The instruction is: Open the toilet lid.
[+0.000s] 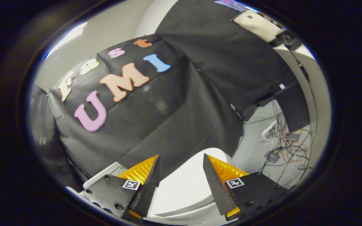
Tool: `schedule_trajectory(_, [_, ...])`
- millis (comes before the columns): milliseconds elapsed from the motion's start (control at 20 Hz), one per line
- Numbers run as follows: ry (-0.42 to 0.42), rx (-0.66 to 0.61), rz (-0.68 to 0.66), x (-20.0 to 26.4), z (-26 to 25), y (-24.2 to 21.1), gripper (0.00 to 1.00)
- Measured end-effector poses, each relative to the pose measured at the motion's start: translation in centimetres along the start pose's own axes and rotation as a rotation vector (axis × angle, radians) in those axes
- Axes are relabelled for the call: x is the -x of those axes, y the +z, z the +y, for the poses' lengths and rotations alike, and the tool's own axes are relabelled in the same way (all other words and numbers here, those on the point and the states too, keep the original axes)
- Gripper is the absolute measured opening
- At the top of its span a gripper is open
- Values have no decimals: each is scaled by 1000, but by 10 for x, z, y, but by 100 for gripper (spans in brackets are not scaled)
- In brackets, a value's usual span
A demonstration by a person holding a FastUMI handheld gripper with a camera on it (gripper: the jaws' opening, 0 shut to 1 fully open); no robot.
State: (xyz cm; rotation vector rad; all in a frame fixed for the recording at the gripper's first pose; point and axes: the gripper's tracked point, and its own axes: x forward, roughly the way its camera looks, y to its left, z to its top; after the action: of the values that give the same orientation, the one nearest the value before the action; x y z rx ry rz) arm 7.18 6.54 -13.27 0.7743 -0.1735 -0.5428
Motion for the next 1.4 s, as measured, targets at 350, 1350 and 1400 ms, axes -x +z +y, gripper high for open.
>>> schedule_trajectory(350, [-147,-220,71,5,-60,-53,83])
schedule_trajectory(1350, [-217,-373,201,3,-97,-122,55])
schedule_trajectory(1400, [-224,-364,196,6,-98,-121,55])
